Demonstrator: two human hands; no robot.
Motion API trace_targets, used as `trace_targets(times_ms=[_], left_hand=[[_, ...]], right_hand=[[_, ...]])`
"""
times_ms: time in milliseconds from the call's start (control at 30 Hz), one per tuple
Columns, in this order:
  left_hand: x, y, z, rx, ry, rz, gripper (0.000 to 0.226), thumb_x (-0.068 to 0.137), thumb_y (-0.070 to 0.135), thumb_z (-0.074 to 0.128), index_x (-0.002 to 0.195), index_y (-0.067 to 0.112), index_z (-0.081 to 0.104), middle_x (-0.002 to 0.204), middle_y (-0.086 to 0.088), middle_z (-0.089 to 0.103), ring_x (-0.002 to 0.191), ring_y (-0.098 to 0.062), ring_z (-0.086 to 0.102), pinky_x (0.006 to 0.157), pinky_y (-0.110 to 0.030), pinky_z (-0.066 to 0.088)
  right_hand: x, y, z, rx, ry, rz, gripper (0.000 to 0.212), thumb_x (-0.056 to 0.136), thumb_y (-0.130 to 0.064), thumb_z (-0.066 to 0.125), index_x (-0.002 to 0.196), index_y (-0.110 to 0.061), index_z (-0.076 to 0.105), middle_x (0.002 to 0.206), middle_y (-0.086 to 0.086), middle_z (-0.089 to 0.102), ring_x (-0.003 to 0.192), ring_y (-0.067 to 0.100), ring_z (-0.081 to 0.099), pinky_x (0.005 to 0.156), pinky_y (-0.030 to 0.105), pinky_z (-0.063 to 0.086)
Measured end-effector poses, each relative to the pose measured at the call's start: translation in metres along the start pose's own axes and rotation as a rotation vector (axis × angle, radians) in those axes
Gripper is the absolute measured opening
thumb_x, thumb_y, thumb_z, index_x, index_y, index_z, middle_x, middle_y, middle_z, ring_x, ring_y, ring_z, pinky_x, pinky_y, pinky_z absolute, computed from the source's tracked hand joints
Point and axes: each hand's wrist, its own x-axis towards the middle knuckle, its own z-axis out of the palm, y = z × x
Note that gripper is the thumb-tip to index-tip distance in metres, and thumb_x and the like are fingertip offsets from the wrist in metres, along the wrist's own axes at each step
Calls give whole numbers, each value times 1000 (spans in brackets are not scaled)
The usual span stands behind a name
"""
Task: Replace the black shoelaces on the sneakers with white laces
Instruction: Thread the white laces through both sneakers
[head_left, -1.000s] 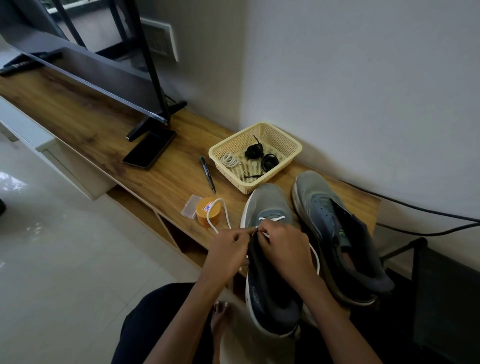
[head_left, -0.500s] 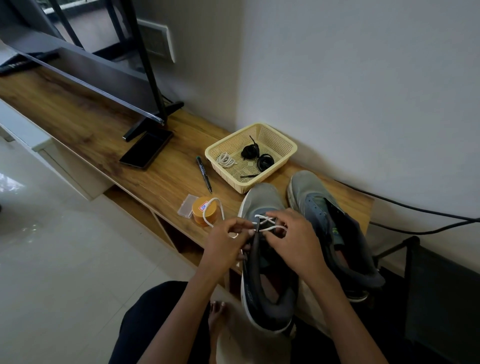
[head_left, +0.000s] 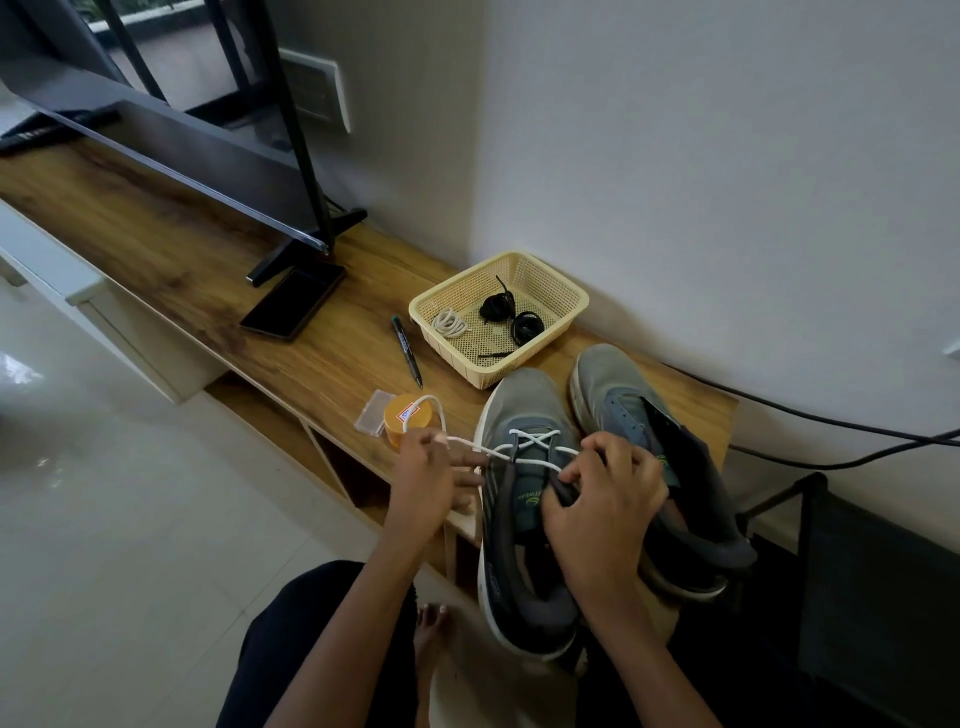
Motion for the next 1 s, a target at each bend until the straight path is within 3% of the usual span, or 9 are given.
trace_targets(times_ms=[133,267,333,400,600,733,833,933,1000], left_hand=[[0,0,-10,-7,270,73,12,99,16,42,110,19,43,101,-7,60,77,-15,60,62,-31,49],[1,-4,-6,529,294,593,13,87,19,62,100,21,64,117,-2,56,113,-19,50,95,-19,28],[6,-12,-2,793,214,730,14,81,21,69,94,27,71,125,0,55,126,-23,40,103,-35,20],[10,-17,1,917,120,735,15,78,27,73,91,35,73,134,4,51,133,-26,31,106,-52,19],[17,-18,3,962,72,721,1,83,31,66,83,31,67,138,6,47,138,-23,27,107,-59,18],[28,-12,-16,921,352,525,17,91,25,46,95,22,62,129,1,50,125,-18,40,107,-51,27],[28,-8,-33,698,499,408,12,92,23,50,101,22,58,129,-5,47,128,-23,30,103,-54,31],[19,-4,-26,778,398,508,30,86,20,62,115,23,59,138,-3,44,136,-26,24,110,-55,21],[15,-5,-16,844,219,669,30,78,18,70,107,25,66,141,-1,43,139,-28,21,111,-50,12]], right_hand=[[0,-1,3,7,3,-6,32,52,-9,84,65,-15,55,100,3,60,102,23,40,86,44,34],[1,-1,4,10,8,-20,31,51,-9,84,64,-13,57,102,3,61,103,24,39,86,45,34],[1,-1,4,3,20,-32,30,51,-9,85,64,-13,57,103,4,62,104,24,39,85,47,35],[2,-1,4,-3,34,-38,30,51,-9,84,63,-13,58,103,3,62,105,25,39,86,46,33],[3,0,6,-31,67,-51,29,50,-11,83,62,-15,57,104,2,63,107,25,39,90,44,25],[3,1,7,-22,81,-48,28,51,-10,81,62,-15,56,103,2,63,108,26,41,92,45,25],[2,2,8,-22,84,-52,28,51,-11,81,62,-16,55,104,1,63,108,25,41,92,45,25],[3,2,8,-9,85,-54,28,51,-9,80,61,-15,55,104,1,63,109,26,41,92,47,26],[3,2,8,1,86,-55,27,52,-8,79,61,-15,55,104,1,63,109,26,40,92,48,27]])
